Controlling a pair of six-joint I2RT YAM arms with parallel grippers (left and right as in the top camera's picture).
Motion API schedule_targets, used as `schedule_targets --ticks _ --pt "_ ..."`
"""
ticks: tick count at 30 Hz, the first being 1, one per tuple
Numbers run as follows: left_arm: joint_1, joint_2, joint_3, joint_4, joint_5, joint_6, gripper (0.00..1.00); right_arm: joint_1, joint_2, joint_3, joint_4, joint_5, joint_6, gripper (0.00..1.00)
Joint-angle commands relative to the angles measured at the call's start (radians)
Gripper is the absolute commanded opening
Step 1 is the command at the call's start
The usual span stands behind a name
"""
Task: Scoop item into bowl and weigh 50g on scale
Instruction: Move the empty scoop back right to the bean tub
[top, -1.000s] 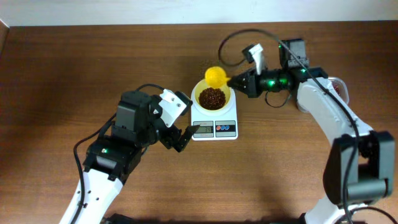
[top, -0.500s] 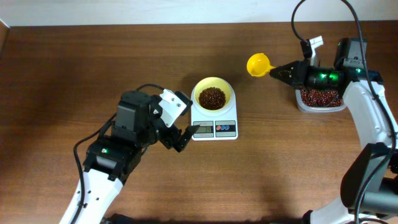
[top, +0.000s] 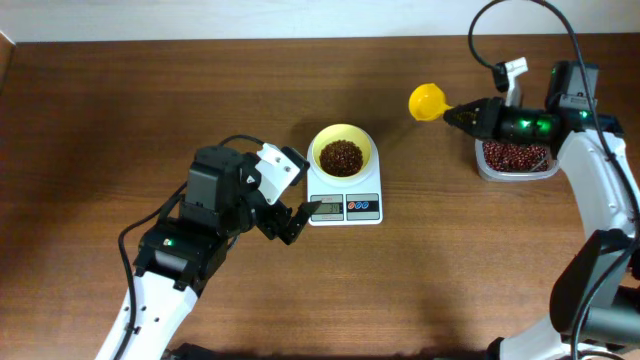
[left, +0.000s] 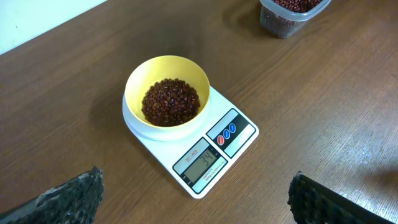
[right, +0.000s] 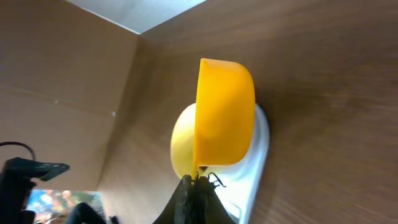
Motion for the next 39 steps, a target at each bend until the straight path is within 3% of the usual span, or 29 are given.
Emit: schedule_targets --ticks 1,7,15,23,31,39 --pt "0.005 0.003 -0.005 0.002 0.004 -0.013 0.99 -0.027 -0.03 0.017 0.0 0.021 -0.097 0.04" --pt "0.005 0.003 -0.005 0.002 0.004 -0.013 0.99 -0.038 -0.03 0.017 -0.051 0.036 -0.322 0.04" --pt "0.005 0.003 -0.005 0.002 0.004 -0.013 0.99 -0.04 -0.095 0.034 -0.081 0.094 -0.319 0.04" --pt "0.005 0.003 -0.005 0.002 0.004 -0.013 0.99 -0.04 -0.222 0.1 -0.211 0.499 -0.319 0.04" --pt "0.005 0.003 -0.005 0.002 0.004 -0.013 0.99 -0.04 -0.247 0.099 -0.21 0.663 -0.113 0.04" --pt "0.005 0.003 -0.005 0.002 0.004 -0.013 0.99 -0.037 -0.24 0.099 -0.276 0.71 -0.033 0.04"
